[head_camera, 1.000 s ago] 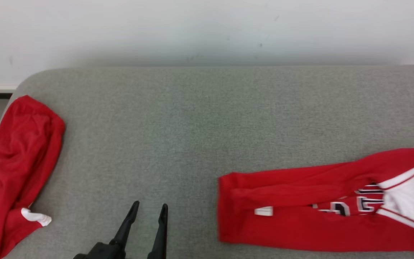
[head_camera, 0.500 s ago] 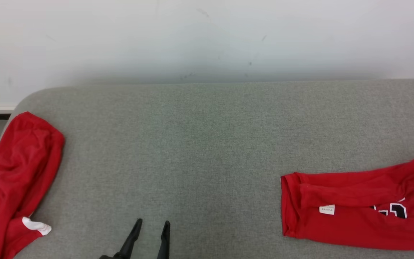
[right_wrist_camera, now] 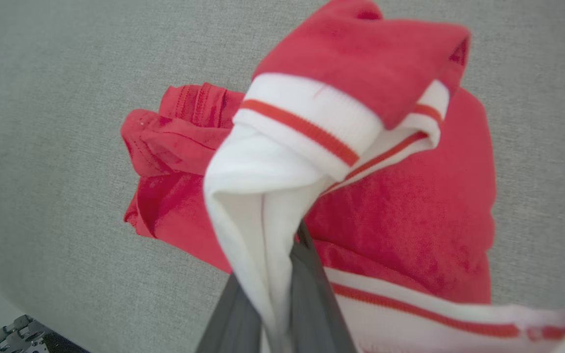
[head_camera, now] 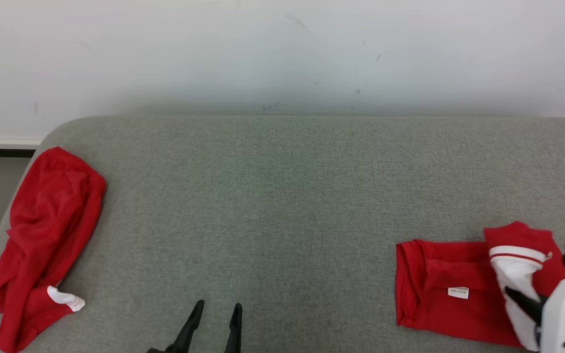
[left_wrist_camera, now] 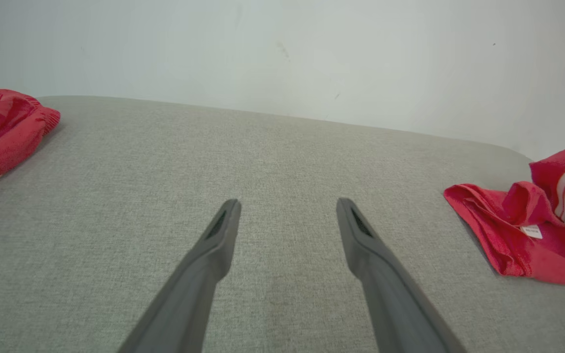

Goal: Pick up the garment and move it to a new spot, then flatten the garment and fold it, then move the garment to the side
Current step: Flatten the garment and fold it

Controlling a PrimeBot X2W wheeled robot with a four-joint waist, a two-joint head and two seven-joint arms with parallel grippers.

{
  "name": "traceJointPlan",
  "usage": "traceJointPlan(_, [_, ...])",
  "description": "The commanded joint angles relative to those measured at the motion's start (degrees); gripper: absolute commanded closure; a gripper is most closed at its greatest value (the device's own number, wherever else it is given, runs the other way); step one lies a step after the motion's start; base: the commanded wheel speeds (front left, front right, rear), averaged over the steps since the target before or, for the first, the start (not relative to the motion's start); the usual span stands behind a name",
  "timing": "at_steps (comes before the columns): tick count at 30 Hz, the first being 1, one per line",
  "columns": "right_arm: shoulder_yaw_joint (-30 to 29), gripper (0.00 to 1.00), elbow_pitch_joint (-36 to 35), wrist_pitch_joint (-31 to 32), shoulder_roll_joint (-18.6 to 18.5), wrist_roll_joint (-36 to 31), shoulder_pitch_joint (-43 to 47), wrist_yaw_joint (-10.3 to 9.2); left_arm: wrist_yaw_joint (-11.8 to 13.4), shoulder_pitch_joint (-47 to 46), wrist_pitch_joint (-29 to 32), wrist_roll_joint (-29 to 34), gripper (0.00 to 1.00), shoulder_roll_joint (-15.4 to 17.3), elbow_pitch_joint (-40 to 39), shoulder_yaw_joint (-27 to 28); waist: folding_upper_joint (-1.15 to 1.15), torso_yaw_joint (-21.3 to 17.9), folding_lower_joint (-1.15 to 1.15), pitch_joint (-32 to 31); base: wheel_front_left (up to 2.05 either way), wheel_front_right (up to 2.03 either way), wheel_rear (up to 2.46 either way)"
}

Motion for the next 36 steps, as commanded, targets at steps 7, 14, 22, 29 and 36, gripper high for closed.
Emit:
traceJointPlan(7, [1.4,1.00,2.9,-1.9,9.2,-6.6,-2.3,-0.13,0.1,-1.3,-0.1,0.7,0.00,0.2,-0.4,-0.4,0.00,0.2,0.00,0.7,0.00,0.00,0.00])
traceJointPlan(14, [1.8,1.00,6.1,-3.5,13.5,-9.7,-4.8,-0.13,-0.2,-1.5,-0.1,1.0,0.00,0.2,0.2,-0.3,0.00,-0.1,0.00,1.3,0.00,0.00,0.00])
traceJointPlan(22, [2.1,0.00,7.5,-6.0,16.2,-10.4,-5.8,-0.13,0.3,-1.3,-0.1,0.4,0.00,0.2,0.6,-0.7,0.00,-0.5,0.00,0.9,0.00,0.00,0.00])
traceJointPlan(29, [4.1,0.00,5.1,-8.7,21.5,-7.3,-7.0,-0.13,-0.2,-1.1,-0.1,1.6,0.00,0.2,0.5,0.1,0.00,-2.0,0.00,1.1,0.00,0.00,0.00])
traceJointPlan(36, [7.0,0.00,0.6,-11.9,22.6,-5.0,-5.5,-0.13,-0.5,-1.4,-0.1,2.0,0.00,0.2,0.3,1.3,0.00,-3.3,0.00,1.1,0.00,0.00,0.00])
